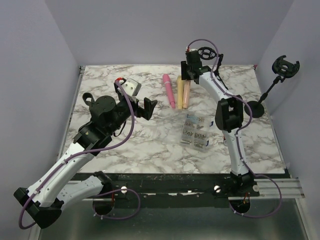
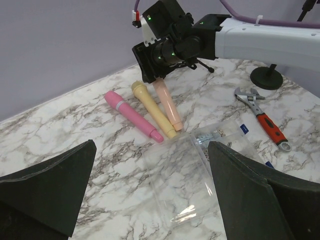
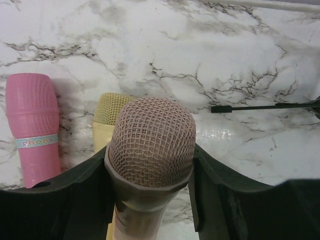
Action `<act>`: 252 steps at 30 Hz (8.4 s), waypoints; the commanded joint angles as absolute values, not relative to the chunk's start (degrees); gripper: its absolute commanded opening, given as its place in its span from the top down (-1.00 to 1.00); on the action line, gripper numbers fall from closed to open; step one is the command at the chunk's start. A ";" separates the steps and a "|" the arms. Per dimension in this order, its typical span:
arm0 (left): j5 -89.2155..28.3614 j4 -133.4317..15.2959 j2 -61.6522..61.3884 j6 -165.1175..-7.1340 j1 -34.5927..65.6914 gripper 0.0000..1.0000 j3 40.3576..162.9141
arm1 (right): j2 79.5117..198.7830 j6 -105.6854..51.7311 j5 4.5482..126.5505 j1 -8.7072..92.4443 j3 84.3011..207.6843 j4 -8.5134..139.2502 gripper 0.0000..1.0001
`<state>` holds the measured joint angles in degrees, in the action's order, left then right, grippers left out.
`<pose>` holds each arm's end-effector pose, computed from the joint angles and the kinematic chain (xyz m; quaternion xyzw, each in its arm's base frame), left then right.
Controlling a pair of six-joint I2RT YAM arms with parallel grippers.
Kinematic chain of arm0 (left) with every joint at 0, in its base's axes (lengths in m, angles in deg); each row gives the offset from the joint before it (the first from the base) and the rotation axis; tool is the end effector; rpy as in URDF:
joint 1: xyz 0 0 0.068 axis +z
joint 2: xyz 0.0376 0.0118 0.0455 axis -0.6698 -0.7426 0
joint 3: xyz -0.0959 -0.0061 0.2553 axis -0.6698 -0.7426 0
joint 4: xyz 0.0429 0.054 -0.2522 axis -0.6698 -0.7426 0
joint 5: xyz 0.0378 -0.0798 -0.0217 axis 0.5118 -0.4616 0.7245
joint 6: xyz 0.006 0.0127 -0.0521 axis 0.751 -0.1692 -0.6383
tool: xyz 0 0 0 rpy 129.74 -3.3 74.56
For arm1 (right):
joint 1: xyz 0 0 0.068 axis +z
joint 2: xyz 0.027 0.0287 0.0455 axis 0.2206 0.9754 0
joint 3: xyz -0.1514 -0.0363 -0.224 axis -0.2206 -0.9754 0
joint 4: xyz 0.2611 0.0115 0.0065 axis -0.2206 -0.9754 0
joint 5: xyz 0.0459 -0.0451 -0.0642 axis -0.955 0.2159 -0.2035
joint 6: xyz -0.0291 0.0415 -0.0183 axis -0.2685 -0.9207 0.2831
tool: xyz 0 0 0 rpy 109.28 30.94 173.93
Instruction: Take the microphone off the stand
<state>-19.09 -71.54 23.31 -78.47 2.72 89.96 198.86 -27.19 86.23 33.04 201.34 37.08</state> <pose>0.1562 -0.1254 0.4135 0.2005 0.6898 -0.2384 0.6536 0.5289 0.1872 0.2298 -0.0547 0.8953 0.0021 0.4421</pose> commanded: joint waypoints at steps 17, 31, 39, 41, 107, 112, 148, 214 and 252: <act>-20.14 -70.76 23.90 -78.86 3.00 -0.97 89.93 | 207.28 -26.57 90.23 33.57 204.25 42.32 0.43; -20.32 -70.80 23.58 -79.10 3.02 -0.97 89.86 | 210.11 -24.78 89.36 34.44 205.78 44.78 -0.25; -20.58 -70.81 23.34 -79.31 3.03 -0.97 89.92 | 209.35 -23.95 90.39 35.13 206.40 43.72 -0.59; -20.75 -70.80 23.19 -79.46 2.98 -0.97 89.94 | 208.70 -23.24 91.27 35.53 206.84 42.90 -0.63; -34.75 -72.43 22.98 -87.24 1.79 -0.97 92.92 | 127.17 -72.35 55.18 -26.21 115.34 85.85 -0.82; -32.38 -73.62 22.80 -85.22 -0.75 -0.97 93.47 | 128.86 -67.83 59.32 -23.06 118.46 82.08 -0.80; -26.21 -75.58 22.28 -79.73 -5.25 -0.97 94.14 | 139.39 -54.61 78.34 -13.27 136.03 72.54 0.18; -27.71 -75.21 24.41 -80.92 -5.33 -0.97 94.06 | 142.45 -48.17 87.23 -9.98 119.87 68.13 0.12; -16.76 -64.12 27.04 -79.54 -5.24 -0.97 83.30 | 126.40 -45.50 81.53 44.19 122.28 62.39 -0.99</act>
